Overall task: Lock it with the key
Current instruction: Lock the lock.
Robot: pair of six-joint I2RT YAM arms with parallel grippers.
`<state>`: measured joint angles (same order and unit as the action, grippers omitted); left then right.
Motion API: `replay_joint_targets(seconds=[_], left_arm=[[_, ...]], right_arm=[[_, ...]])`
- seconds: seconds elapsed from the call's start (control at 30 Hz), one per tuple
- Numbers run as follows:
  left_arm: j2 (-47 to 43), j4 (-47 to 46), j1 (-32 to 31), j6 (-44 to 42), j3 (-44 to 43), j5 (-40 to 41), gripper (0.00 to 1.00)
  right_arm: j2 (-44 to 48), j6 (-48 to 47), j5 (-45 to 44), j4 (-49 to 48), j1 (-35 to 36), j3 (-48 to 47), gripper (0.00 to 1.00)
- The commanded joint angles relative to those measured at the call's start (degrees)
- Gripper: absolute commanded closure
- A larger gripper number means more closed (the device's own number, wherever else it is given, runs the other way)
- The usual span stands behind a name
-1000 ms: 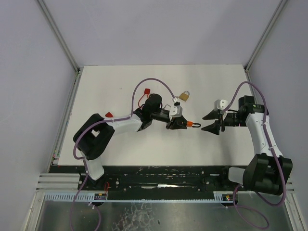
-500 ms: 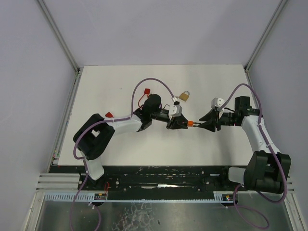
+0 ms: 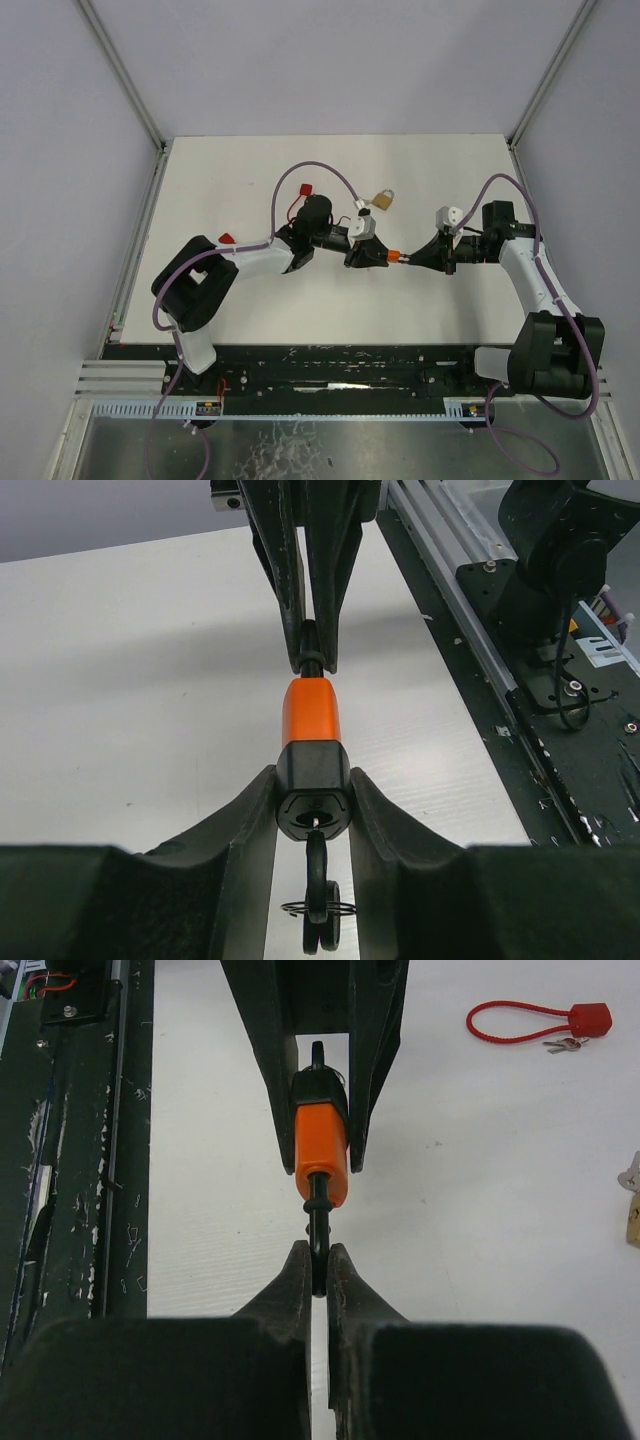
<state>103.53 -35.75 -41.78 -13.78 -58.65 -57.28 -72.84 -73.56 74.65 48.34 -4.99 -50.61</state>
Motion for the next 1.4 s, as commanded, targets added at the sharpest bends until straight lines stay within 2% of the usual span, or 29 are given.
replay_joint_targets(seconds=[0.0, 0.1, 0.47, 0.77, 0.93, 1.03, 1.13, 1.37], left_arm=[[-1.8, -7.1, 0.1, 1.1, 0.1, -1.2, 1.0], [-1.5, -7.1, 0.1, 1.6, -0.3, -1.4, 0.98], [-2.2, -7.4, 0.1, 1.2, 0.7, -0.7, 0.58], [-3.3, -10.3, 0.1, 1.4, 2.8, 1.2, 0.39], [-3.8, -10.8, 0.2, 1.8, 3.0, 3.3, 0.4], [-3.3, -9.3, 0.2, 1.7, 2.2, 3.0, 0.5], [-2.4, -4.0, 0.2, 0.2, -0.2, 1.7, 0.62], [-2.0, 0.9, 0.2, -2.5, -1.8, 0.2, 0.62]], right_arm=[[0.7, 2.5, 3.2, 1.2, 1.0, -3.3, 1.0], [2.0, 6.4, 2.7, -0.6, 1.0, -3.7, 1.0], [2.5, 5.6, 0.1, 3.5, 1.0, -7.0, 1.0], [1.8, 5.2, -1.5, 4.1, 1.0, -7.1, 1.0], [0.9, 4.5, -3.1, 4.2, 2.2, -7.0, 1.0], [1.1, 4.2, -3.7, 4.0, 2.4, -6.9, 1.0], [1.5, 4.3, -4.0, 3.8, 2.5, -6.8, 1.0], [2.0, 4.4, -4.7, 3.4, 2.5, -6.9, 1.0]])
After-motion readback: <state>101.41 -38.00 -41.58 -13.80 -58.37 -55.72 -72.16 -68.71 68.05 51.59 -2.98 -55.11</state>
